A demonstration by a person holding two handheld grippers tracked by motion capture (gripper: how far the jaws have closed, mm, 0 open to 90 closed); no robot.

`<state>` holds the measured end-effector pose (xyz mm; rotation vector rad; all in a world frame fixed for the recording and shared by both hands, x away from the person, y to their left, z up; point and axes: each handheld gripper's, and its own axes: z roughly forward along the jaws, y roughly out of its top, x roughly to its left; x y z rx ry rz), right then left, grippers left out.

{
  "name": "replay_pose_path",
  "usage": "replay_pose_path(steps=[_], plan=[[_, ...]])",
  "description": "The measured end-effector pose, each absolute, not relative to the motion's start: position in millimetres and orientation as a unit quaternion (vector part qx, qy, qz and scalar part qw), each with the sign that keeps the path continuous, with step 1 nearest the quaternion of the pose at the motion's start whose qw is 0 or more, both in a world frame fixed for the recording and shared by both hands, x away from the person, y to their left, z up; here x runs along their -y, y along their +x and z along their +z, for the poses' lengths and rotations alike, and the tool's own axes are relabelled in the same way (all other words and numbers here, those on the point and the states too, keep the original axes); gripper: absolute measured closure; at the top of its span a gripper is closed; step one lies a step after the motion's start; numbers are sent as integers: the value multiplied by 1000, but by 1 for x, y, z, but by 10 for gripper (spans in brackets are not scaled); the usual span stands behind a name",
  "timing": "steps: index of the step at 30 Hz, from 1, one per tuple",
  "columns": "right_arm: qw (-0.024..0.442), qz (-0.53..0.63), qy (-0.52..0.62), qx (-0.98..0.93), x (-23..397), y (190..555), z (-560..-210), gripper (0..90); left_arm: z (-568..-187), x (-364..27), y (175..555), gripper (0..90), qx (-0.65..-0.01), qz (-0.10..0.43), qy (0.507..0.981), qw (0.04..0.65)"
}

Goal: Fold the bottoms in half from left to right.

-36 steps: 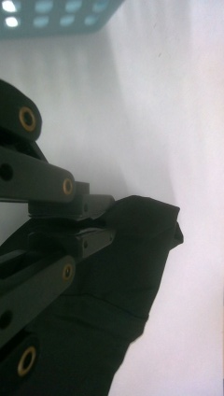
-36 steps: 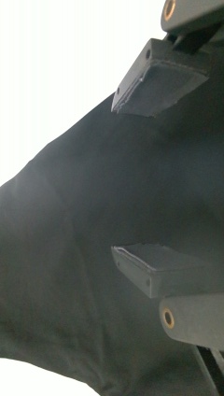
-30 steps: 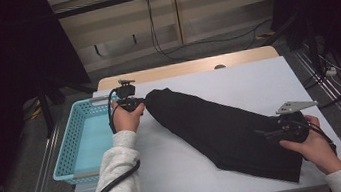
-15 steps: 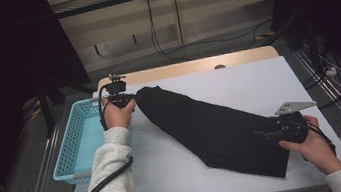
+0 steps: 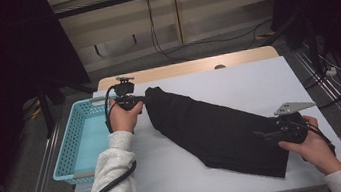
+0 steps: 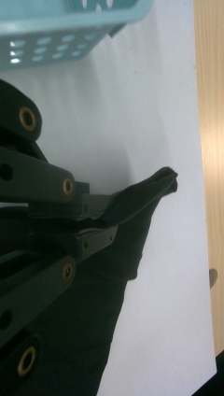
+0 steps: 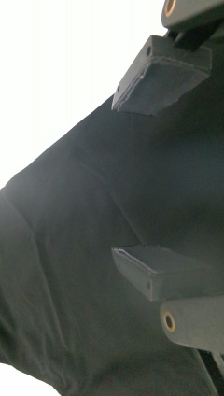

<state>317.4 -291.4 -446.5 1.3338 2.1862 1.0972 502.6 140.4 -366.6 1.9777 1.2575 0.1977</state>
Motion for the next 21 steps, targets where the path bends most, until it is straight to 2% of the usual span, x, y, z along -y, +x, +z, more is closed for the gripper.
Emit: replay_pose_path(steps=[9,21], plan=[[176,387,470,-774,290,317,-448,244,-371,-118,488,850,-457,58,794,396],[175,385,470,-775,289,317,-448,243,-377,-109,481,850,-447,46,799,400]])
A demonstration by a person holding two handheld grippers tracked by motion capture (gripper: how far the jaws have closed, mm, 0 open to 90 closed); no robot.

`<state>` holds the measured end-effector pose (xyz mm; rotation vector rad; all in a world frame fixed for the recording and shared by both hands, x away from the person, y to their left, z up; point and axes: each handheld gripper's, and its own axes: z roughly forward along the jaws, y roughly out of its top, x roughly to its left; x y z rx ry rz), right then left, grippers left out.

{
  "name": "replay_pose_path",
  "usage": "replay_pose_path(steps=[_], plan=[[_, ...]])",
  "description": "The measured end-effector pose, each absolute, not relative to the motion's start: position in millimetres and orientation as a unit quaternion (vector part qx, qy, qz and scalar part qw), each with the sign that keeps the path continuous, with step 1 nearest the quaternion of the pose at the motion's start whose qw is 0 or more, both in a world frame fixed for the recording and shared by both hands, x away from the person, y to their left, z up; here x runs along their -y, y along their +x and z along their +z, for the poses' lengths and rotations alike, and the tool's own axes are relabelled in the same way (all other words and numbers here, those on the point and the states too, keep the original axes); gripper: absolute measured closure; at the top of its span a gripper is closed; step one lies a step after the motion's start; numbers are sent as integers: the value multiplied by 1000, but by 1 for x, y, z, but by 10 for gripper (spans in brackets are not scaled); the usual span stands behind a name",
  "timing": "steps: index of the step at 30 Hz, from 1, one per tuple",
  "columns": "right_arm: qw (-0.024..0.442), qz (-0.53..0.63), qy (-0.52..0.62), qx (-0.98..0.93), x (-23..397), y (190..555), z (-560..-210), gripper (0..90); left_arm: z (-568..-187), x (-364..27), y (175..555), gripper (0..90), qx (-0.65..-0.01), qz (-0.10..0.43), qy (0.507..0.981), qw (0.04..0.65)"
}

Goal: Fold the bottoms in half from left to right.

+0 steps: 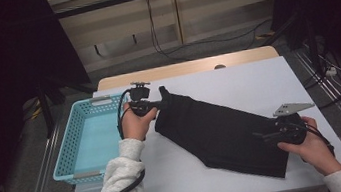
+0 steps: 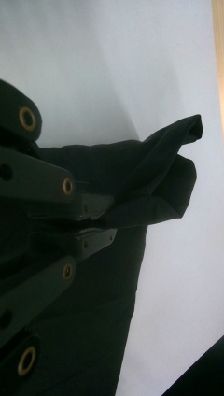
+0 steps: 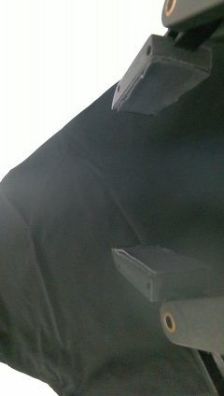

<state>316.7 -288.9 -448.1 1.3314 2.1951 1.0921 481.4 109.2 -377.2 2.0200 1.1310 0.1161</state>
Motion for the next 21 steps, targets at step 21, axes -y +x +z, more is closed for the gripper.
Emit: replay_pose_path(steps=[21], plan=[[174,389,465,-776,285,318,-447,238,-385,-102,474,850,-433,34,808,397]])
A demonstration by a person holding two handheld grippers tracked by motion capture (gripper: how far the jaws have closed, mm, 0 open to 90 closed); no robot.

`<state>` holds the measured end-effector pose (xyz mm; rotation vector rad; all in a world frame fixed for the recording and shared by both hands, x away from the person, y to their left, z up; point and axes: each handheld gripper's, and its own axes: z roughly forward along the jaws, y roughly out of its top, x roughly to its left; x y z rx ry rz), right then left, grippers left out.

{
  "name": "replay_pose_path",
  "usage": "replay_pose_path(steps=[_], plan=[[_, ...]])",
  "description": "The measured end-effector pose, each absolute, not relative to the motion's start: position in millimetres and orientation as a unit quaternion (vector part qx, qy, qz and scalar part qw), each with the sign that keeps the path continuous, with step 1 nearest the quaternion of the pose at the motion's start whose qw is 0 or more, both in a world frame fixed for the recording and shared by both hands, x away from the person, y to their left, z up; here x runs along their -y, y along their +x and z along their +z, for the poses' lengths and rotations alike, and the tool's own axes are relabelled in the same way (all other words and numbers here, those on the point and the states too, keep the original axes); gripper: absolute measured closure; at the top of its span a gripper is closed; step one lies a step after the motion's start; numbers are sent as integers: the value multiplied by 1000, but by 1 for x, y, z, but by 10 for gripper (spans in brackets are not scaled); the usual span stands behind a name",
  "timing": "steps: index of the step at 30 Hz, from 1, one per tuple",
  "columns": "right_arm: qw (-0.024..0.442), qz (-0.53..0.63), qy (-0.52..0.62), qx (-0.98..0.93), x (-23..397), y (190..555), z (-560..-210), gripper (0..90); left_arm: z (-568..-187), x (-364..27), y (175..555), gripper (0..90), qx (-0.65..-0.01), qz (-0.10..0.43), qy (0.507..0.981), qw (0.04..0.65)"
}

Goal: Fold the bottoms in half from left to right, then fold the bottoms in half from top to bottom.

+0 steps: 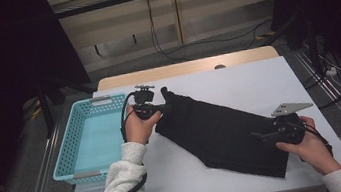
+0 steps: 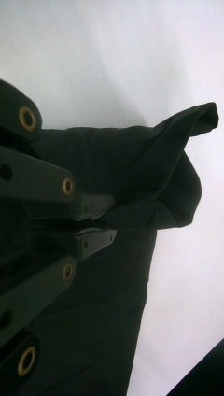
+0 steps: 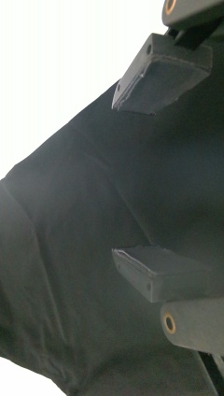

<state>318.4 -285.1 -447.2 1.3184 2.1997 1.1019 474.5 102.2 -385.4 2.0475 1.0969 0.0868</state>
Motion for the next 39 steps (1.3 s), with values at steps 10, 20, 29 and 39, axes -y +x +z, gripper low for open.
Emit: replay_pose_path(steps=[10,20,29,39], plan=[[173,387,467,-776,285,318,-448,238,-390,-98,471,850,-426,29,814,395],[175,388,466,-776,286,318,-447,238,-391,-93,468,850,-418,29,818,393],[175,386,467,-776,287,318,-448,238,-393,-90,466,849,-410,30,821,396],[173,387,465,-778,284,320,-448,238,-397,-84,457,849,-395,25,827,400]])
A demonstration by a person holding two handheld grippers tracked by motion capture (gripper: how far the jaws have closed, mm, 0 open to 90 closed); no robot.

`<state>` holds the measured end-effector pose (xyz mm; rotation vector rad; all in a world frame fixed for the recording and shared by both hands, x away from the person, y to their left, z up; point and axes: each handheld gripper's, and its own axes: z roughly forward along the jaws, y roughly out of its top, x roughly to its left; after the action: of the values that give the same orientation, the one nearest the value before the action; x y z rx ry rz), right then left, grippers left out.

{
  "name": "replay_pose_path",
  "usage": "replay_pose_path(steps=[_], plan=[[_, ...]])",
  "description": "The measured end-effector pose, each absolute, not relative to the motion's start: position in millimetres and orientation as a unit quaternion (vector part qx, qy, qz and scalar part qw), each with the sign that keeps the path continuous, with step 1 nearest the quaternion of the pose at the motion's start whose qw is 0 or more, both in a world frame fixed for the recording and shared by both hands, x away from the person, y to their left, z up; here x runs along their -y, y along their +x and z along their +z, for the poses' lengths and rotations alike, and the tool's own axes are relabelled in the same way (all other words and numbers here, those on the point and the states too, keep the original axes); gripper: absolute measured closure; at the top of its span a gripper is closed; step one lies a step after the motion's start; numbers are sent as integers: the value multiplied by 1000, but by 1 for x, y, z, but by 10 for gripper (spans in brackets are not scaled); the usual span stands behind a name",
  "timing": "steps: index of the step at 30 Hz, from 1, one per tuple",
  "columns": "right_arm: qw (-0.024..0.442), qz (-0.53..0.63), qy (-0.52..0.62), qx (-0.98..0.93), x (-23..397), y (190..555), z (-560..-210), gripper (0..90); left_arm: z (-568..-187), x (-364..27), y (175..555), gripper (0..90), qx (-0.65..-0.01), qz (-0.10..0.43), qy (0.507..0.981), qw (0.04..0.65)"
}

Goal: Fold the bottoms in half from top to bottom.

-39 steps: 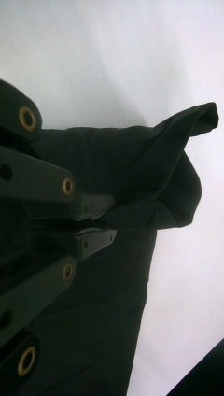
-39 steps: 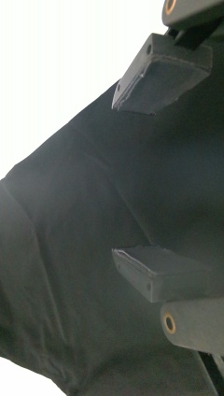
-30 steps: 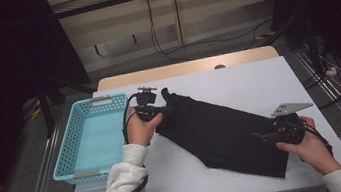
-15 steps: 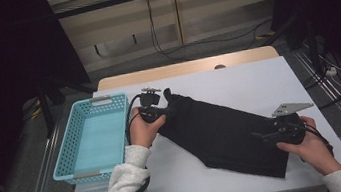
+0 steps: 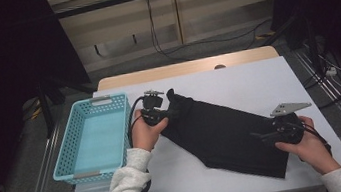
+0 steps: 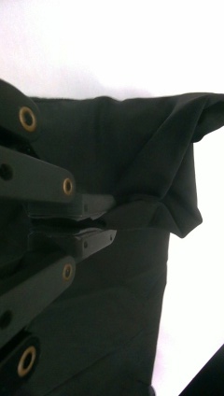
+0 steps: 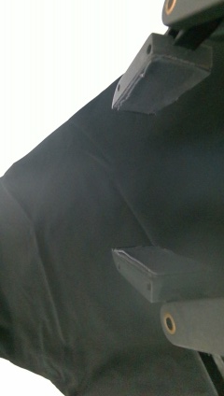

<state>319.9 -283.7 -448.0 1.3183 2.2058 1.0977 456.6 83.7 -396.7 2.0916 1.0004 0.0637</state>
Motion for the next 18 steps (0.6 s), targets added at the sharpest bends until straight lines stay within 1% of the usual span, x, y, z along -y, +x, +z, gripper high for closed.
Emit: replay_pose_path(steps=[7,18], plan=[[175,388,466,-776,286,318,-447,237,-405,-72,448,849,-377,14,833,404],[173,389,464,-777,284,317,-447,236,-423,-65,437,848,-366,2,839,402]])
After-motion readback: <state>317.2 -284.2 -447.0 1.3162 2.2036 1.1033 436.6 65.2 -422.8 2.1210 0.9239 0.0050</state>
